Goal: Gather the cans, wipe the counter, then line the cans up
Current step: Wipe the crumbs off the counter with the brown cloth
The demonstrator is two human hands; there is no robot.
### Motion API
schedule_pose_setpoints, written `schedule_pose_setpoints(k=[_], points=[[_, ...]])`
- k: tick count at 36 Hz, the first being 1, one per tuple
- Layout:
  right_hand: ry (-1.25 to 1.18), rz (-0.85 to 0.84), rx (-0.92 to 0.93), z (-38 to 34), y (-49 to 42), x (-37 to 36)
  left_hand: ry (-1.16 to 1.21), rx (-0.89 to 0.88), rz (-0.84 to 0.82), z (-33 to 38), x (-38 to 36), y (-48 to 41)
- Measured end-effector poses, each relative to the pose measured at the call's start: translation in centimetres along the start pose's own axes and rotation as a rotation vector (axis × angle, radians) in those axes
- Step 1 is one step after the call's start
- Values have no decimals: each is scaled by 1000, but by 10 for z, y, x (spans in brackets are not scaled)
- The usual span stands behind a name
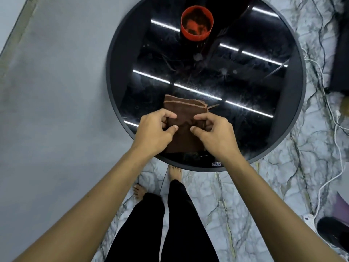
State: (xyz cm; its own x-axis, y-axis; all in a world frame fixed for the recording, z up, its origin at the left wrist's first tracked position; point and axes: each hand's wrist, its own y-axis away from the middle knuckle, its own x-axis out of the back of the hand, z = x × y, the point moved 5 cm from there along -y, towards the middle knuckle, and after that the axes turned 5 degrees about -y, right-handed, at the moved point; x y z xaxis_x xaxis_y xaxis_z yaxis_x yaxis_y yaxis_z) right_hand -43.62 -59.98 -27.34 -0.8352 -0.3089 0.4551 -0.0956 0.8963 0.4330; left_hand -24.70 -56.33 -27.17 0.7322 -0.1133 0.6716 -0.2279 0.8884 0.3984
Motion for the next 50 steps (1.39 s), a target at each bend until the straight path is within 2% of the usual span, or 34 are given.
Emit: schedule_pose_setpoints(k=[6, 13, 23, 34, 42, 50], points=[[-92, -19, -37, 6, 1, -1, 173, 47, -47, -7, 2, 3], [-169, -43, -34, -4, 11, 5, 271, 69, -55, -6, 14, 14], [-264, -165, 132, -70, 45, 12, 452, 45, 35, -2, 68, 58], [-369, -338, 317, -175, 95, -5, 739, 13, 262, -5, 155, 131], [-483, -543, 409, -242, 120, -38, 802, -17, 483, -14, 222, 185], [-464, -702, 546, -310, 132, -100, 744, -1, 703, -43, 290, 224]])
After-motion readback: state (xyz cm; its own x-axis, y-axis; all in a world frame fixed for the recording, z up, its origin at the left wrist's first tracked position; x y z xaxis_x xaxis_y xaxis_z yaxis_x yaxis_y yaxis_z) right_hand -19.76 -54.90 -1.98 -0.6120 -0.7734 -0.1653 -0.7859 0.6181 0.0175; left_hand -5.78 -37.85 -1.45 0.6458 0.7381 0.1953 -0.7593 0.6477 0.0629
